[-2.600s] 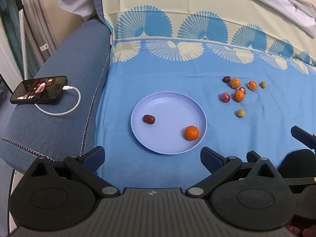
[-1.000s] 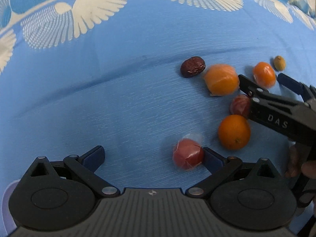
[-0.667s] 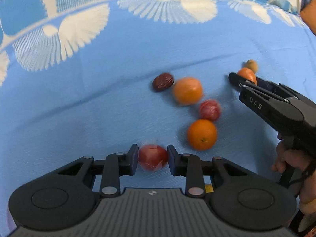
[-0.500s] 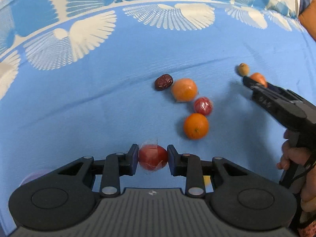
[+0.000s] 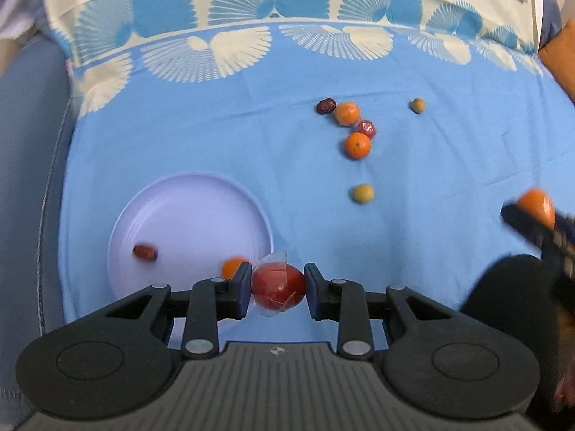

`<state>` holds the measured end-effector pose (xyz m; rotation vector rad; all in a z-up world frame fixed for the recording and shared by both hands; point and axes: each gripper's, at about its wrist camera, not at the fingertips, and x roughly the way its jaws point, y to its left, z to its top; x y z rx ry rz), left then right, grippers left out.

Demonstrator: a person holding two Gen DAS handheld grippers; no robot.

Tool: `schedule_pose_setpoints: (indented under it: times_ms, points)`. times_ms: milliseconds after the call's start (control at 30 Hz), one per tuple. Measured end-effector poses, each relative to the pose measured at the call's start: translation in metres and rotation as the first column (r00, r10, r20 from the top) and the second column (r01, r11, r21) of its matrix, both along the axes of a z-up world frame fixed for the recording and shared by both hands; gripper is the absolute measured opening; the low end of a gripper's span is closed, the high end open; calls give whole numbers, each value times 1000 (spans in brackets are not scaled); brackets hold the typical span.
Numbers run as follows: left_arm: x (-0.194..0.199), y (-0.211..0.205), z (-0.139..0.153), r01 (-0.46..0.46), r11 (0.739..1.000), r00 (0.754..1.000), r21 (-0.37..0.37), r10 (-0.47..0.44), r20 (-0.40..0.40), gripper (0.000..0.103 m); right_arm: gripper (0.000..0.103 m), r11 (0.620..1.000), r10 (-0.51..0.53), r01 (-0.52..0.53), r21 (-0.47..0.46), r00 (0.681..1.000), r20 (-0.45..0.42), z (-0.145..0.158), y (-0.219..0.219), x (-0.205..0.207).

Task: Organize fruits
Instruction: 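Grasp a wrapped red plum with the left gripper while the right grasps a mandarin, then carry the plum and mandarin over the plate and open both grippers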

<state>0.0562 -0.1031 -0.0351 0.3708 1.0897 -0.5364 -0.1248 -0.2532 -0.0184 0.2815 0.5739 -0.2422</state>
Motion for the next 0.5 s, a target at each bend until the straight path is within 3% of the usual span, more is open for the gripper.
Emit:
schedule_pose_setpoints:
  times_ms: [167,300,500]
  points:
    - [-28,43,11,-28,999,1000,-22,28,-10,34,36,996,83,-84,41,996,8,12,56,-21]
    - [-43,70,20,-47,998,999,-32,48,23,34,36,987,160,-160,-34,987,0,18,84,-23]
    - [-53,103,32,-90,993,994,-71,93,51,34,36,980,189,-188,-67,982,8,26,105,-26]
